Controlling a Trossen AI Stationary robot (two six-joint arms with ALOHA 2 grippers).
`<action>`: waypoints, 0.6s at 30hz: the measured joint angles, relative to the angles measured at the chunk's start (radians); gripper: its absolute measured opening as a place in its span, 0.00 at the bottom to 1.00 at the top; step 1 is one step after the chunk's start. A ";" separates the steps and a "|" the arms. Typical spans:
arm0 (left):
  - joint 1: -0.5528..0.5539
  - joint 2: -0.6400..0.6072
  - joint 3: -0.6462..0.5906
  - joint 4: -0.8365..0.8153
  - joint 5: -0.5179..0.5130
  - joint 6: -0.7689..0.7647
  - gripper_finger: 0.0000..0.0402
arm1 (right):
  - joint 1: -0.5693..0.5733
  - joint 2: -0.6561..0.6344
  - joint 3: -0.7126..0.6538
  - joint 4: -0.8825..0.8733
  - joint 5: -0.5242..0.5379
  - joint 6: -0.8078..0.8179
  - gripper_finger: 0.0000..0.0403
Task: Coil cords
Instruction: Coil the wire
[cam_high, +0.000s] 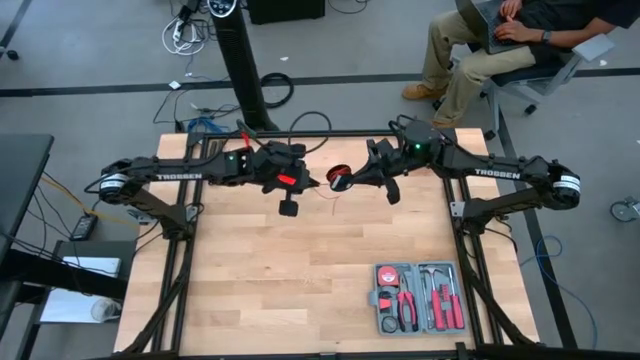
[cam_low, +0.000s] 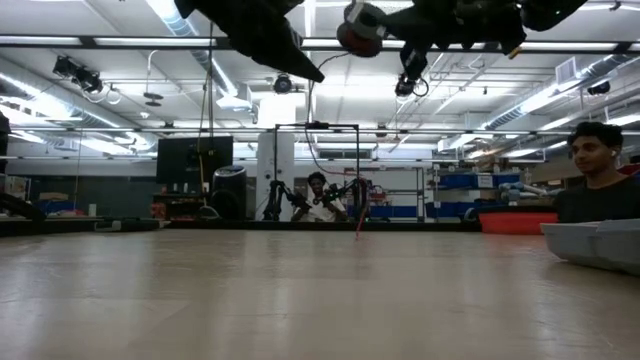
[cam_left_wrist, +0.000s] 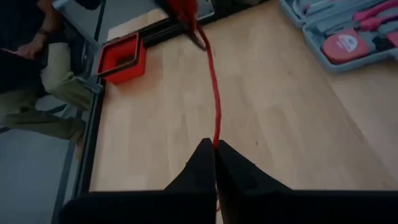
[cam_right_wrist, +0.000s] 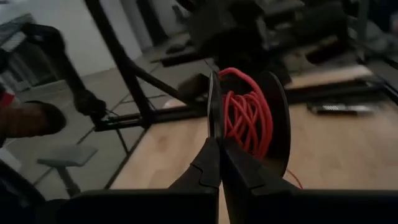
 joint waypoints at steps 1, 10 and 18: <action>0.000 0.000 0.000 -0.009 -0.001 0.000 0.00 | -0.003 0.000 0.000 -0.014 0.011 0.003 0.00; -0.011 0.000 0.000 -0.095 -0.003 -0.005 0.00 | -0.042 0.001 0.000 -0.129 0.072 -0.003 0.00; -0.010 0.000 0.058 -0.096 -0.047 0.032 0.00 | -0.034 0.001 0.000 -0.226 0.058 -0.003 0.00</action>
